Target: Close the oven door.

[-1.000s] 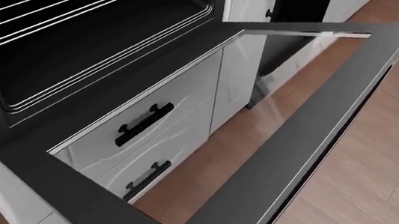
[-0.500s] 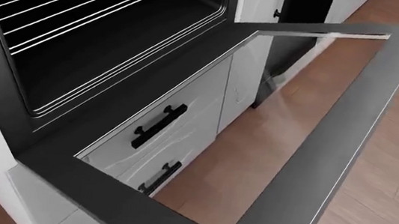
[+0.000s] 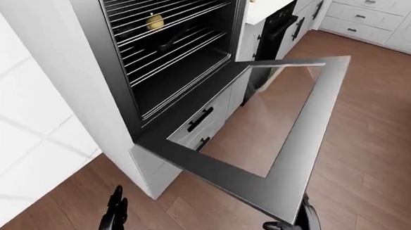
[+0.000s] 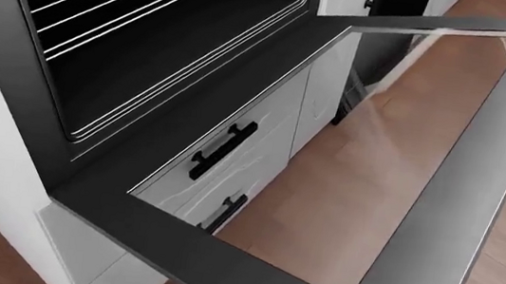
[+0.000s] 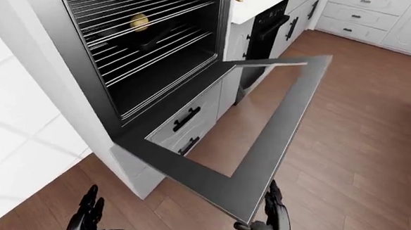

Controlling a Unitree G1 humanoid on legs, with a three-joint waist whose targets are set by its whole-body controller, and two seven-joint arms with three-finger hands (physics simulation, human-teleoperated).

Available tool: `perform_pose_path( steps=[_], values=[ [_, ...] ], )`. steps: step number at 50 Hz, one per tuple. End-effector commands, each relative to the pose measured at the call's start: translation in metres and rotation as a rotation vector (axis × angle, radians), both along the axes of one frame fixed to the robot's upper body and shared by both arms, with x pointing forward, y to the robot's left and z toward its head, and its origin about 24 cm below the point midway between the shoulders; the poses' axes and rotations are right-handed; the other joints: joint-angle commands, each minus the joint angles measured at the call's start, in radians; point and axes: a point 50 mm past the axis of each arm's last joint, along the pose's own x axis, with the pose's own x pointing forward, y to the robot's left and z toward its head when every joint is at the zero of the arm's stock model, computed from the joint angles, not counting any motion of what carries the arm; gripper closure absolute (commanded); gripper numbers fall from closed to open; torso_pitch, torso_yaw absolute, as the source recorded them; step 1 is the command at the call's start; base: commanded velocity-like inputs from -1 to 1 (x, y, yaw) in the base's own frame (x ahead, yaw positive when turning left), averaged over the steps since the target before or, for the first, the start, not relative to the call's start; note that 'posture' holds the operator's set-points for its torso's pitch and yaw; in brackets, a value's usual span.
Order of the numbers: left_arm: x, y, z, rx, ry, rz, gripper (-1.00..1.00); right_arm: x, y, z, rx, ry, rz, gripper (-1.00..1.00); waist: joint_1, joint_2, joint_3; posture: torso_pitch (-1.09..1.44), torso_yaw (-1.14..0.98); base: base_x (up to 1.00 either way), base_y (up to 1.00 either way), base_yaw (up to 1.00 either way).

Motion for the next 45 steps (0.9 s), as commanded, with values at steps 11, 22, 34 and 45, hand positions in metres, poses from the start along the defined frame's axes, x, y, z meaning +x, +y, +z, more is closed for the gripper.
perform_pose_path(
  steps=[11, 22, 34, 45],
  values=[
    [0.009, 0.005, 0.008, 0.03, -0.054, -0.003, -1.0, 0.016, -0.009, 0.012, -0.005, -0.066, -0.108, -1.0, -0.004, 0.015, -0.049, 0.0, 0.0, 0.0, 0.0, 0.0],
    [0.01, 0.005, 0.009, 0.011, -0.072, 0.009, -1.0, 0.028, -0.018, 0.027, 0.239, -0.264, -0.15, -1.0, -0.009, 0.022, -0.063, 0.0, 0.0, 0.0, 0.0, 0.0],
    [0.011, 0.005, 0.012, -0.002, -0.112, 0.0, -1.0, 0.034, -0.025, 0.038, 0.273, -0.368, -0.17, -1.0, -0.008, 0.024, -0.048, 0.05, 0.0, 0.0, 0.0, 0.0],
    [0.01, 0.006, 0.012, -0.003, -0.104, 0.016, -1.0, 0.035, -0.026, 0.04, 0.29, -0.39, -0.169, -1.0, -0.009, 0.024, 0.033, 0.16, 0.0, 0.0, 0.0, 0.0]
  ],
)
